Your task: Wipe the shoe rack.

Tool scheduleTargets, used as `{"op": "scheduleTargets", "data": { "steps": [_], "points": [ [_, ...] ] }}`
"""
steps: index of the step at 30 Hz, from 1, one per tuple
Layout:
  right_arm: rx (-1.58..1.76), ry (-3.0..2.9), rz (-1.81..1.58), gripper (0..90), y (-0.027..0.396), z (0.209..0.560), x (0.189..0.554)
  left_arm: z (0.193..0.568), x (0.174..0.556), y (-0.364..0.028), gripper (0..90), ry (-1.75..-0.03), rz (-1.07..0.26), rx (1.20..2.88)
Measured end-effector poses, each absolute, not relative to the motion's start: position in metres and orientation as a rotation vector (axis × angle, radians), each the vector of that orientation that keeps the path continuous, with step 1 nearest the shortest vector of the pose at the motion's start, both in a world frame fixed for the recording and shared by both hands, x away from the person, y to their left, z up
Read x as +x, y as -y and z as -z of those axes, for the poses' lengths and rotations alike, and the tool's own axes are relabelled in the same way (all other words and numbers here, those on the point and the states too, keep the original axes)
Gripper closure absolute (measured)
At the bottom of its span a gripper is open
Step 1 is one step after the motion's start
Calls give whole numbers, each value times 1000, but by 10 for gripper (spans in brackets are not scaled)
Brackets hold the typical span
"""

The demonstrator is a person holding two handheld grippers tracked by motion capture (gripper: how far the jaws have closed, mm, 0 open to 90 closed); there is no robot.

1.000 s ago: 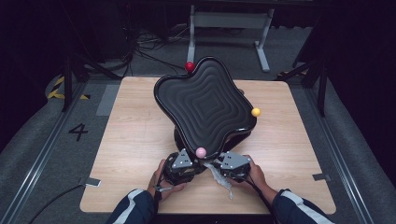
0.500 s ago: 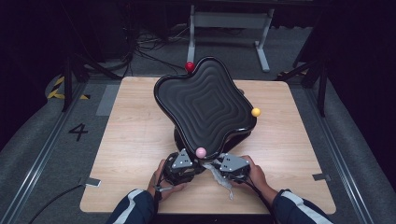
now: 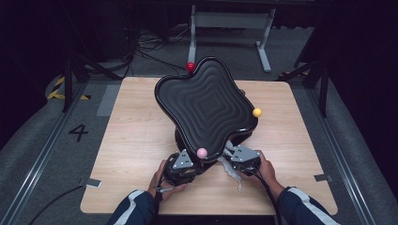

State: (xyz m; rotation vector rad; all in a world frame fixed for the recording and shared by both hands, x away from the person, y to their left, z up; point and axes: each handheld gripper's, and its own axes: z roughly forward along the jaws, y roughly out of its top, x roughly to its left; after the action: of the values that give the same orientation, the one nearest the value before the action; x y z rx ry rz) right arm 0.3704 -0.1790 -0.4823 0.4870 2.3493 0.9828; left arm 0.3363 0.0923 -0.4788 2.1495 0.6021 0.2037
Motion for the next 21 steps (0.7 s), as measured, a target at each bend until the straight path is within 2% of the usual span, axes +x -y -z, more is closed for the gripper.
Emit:
{"op": "scheduleTargets", "data": {
  "steps": [9,21],
  "points": [
    [638,-2286,-925,786,208,483,396,479,337,-92,734,-603,-200,2148],
    [719,-2235,-832,786,229,485,409,479,337,-92,734,-598,-203,2151]
  ]
}}
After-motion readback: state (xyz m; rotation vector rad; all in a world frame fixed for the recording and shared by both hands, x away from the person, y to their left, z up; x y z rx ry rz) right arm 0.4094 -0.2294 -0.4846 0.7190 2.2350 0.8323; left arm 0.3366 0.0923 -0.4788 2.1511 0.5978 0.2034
